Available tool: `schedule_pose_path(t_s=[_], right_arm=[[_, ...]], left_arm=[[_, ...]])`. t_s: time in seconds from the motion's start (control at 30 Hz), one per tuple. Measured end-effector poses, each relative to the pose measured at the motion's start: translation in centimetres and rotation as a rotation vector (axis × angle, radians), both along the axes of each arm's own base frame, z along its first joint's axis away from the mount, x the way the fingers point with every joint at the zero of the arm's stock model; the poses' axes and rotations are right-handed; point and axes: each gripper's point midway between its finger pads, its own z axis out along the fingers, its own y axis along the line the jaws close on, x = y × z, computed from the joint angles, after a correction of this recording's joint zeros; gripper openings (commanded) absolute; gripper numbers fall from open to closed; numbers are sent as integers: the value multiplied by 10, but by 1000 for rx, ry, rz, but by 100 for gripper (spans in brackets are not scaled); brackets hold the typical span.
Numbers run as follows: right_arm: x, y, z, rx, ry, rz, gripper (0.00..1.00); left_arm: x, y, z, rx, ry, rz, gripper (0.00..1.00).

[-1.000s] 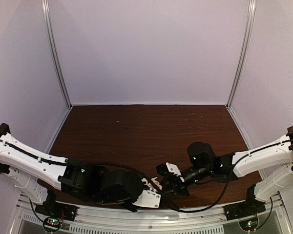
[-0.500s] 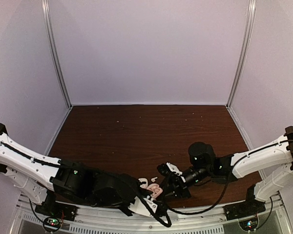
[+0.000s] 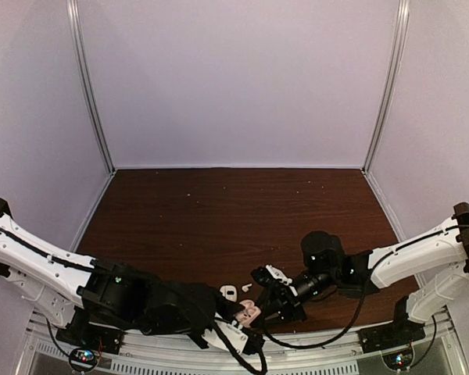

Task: Insert the wireless bluetooth earbuds into the charging case
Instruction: Insert the left earbud into the left side groove of the charging case, then close the charging case with the earbuds inside.

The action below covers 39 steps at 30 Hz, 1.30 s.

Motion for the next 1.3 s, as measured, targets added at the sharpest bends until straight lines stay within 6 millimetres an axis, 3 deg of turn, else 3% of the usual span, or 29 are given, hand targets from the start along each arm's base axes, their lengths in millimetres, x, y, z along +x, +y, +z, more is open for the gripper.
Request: schedule_pose_path(t_s=[0.43, 0.53, 0.73, 0.83, 0.93, 1.03, 1.2, 1.3], right_arm=[[-3, 2, 9, 50, -7, 3, 0], [0, 3, 19, 98, -9, -10, 0], [1, 3, 34, 165, -12, -20, 0], [5, 1, 41, 201, -24, -43, 0], [16, -4, 48, 234, -43, -100, 0], [30, -9, 57, 265, -64, -168, 0], [51, -16, 81, 325, -93, -283, 0], [59, -21, 97, 362, -113, -342, 0]], left_arm=[[5, 6, 10, -29, -4, 27, 52], [5, 7, 9, -28, -2, 31, 59], [8, 8, 12, -47, 3, 65, 61], [11, 12, 17, -83, 20, 100, 67], [14, 20, 31, -164, 54, 139, 74], [22, 28, 59, -309, 126, 208, 81], [60, 43, 99, -555, 302, 356, 97], [77, 46, 113, -660, 394, 404, 98]])
